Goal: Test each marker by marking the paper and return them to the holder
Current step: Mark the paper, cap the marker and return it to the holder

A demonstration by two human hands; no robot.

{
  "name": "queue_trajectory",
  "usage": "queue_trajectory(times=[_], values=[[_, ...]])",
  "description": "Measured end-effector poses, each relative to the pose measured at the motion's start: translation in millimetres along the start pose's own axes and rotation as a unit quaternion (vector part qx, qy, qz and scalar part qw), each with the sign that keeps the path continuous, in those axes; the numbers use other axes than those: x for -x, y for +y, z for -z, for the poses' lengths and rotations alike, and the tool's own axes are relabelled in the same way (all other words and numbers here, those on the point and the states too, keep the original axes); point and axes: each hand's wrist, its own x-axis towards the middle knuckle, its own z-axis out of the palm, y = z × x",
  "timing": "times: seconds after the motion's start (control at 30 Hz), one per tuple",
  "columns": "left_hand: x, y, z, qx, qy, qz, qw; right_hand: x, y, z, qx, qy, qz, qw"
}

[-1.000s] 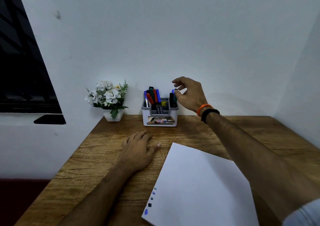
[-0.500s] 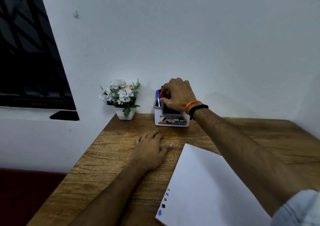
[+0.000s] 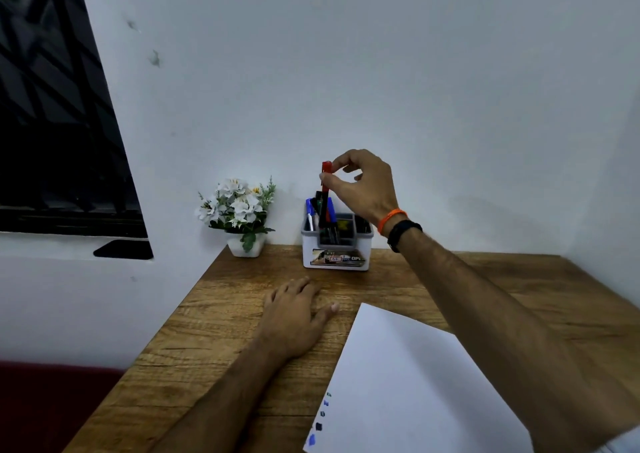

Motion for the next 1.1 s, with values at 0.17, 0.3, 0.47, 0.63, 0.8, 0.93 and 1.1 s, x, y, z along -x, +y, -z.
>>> queue_trajectory(times=[0.17,0.3,0.47,0.63,0.8,0.93,1.1], values=[[-1,-1,2,0.019,0.002,0.003,1.0,32,-24,29,-0.22,-0.041,-0.079,0.971],[-3,-3,9,0.086,0.065,-0.025,0.994,77,-34,51,-0.351,-0.081,-0.169,0.917],[18,25,34,0.4,0.09,-0.025,0.912,135,-12,64,-0.278,-0.129,-0.19,0.933],[34,50,55,0.515,0.016,-0.068,0.854,163,3,70,-0.151,-0.187,-0.152,0.959],[36,50,59,0.525,0.042,-0.054,0.848,162,6,71,-0.108,-0.208,-0.148,0.961],[31,36,66,0.551,0.068,0.031,0.831,157,16,79,-0.07,-0.213,-0.127,0.966],[30,30,66,0.578,-0.014,0.072,0.813,159,21,78,-0.235,-0.145,-0.155,0.949]])
